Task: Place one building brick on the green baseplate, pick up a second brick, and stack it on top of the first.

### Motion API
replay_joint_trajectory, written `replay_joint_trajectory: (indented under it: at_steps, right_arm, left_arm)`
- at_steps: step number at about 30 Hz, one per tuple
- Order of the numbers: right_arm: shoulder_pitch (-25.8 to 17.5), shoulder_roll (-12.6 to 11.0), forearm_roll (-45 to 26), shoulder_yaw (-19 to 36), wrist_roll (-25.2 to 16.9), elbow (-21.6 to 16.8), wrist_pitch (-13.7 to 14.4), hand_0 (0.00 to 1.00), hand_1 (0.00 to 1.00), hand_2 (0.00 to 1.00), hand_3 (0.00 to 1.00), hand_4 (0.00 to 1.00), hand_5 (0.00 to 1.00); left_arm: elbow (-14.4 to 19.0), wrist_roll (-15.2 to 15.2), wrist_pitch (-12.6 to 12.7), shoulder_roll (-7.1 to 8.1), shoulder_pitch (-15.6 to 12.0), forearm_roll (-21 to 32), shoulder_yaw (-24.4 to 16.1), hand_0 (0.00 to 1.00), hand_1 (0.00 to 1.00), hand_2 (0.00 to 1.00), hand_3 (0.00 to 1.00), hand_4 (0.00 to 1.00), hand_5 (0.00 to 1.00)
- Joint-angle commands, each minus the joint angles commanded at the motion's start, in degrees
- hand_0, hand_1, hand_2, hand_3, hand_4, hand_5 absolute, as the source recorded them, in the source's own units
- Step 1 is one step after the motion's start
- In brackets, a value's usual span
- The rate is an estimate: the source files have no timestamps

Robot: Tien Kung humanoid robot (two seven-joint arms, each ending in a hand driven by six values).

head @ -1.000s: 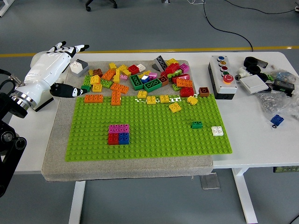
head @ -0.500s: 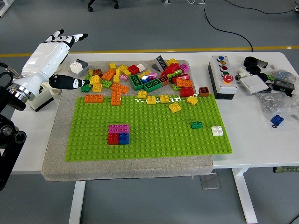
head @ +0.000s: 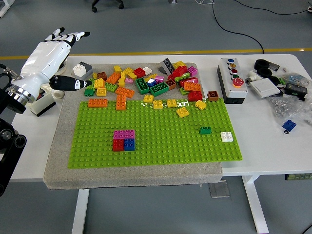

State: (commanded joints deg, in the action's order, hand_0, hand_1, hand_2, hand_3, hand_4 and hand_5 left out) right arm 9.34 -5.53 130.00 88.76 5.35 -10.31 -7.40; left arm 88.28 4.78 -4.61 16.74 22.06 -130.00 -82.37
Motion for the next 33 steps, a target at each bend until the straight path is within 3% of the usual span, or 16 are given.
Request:
replay_joint_trajectory:
  at_steps: [33]
  right_arm:
    - [-0.2, -0.1, 0.0, -0.5, 0.0, 0.0, -0.2, 0.741, 0.645, 0.716, 0.588, 0.831, 0.418]
  left_arm:
    - [-0.7, 0.9, 0.5, 0.46, 0.4, 0.0, -0.4, 0.998, 0.924, 0.967, 0.97, 0.998, 0.24]
